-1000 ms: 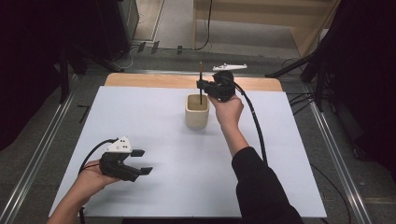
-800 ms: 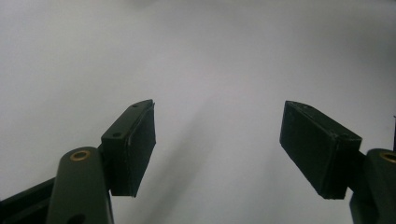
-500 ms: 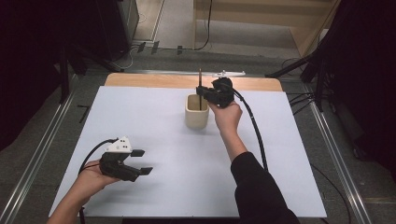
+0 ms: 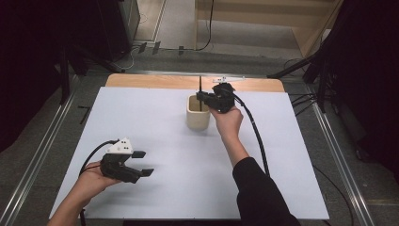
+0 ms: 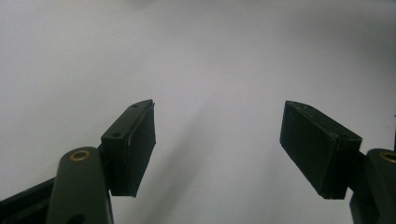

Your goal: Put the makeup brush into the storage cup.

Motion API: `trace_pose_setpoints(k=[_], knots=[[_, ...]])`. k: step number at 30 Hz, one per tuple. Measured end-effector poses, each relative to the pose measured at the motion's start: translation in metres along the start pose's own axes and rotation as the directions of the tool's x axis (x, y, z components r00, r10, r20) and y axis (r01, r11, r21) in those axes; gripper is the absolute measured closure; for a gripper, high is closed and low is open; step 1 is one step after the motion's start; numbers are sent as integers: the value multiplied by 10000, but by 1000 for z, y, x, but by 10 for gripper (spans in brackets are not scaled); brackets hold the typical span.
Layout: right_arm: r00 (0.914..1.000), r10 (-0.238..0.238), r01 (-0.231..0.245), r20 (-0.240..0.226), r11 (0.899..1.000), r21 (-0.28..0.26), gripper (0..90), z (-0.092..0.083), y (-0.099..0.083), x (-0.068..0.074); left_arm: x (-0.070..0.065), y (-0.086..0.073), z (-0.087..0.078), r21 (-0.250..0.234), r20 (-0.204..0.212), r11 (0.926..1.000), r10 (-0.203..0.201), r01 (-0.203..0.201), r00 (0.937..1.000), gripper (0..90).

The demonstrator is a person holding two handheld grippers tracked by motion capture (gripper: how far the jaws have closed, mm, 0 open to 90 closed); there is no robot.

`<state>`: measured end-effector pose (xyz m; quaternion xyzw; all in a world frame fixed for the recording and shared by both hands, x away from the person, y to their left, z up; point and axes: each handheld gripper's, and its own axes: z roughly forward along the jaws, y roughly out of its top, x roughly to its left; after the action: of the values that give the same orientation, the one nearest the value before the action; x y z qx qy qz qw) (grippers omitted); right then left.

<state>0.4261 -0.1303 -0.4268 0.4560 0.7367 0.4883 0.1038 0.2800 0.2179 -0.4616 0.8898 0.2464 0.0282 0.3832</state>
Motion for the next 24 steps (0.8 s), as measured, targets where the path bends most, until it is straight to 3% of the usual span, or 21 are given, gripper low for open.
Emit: trace_pose_setpoints(k=[8, 10, 12, 14, 24], knots=[[9999, -123, 123, -44, 9999, 32, 813, -2, 1, 1, 0, 0, 0, -10, -31, 10000, 15, -15, 10000, 272], [9992, -362, 360, -158, 9993, -85, 668, -4, 2, 3, 0, 0, 0, -65, -89, 10000, 17, -17, 10000, 273], [9973, -722, 715, -152, 9966, -407, 451, -7, 3, 5, 1, 1, -1, -156, -81, 9999, -46, 45, 10000, 275], [9937, -1119, 1117, -18, 9926, -469, 336, -9, 3, 6, 2, 0, 0, -106, -91, 9999, -57, 56, 9999, 274], [9877, -1483, 1495, -493, 9885, 224, 295, -19, 3, 7, 1, 0, 0, -37, -67, 10000, -47, 47, 10000, 274]])
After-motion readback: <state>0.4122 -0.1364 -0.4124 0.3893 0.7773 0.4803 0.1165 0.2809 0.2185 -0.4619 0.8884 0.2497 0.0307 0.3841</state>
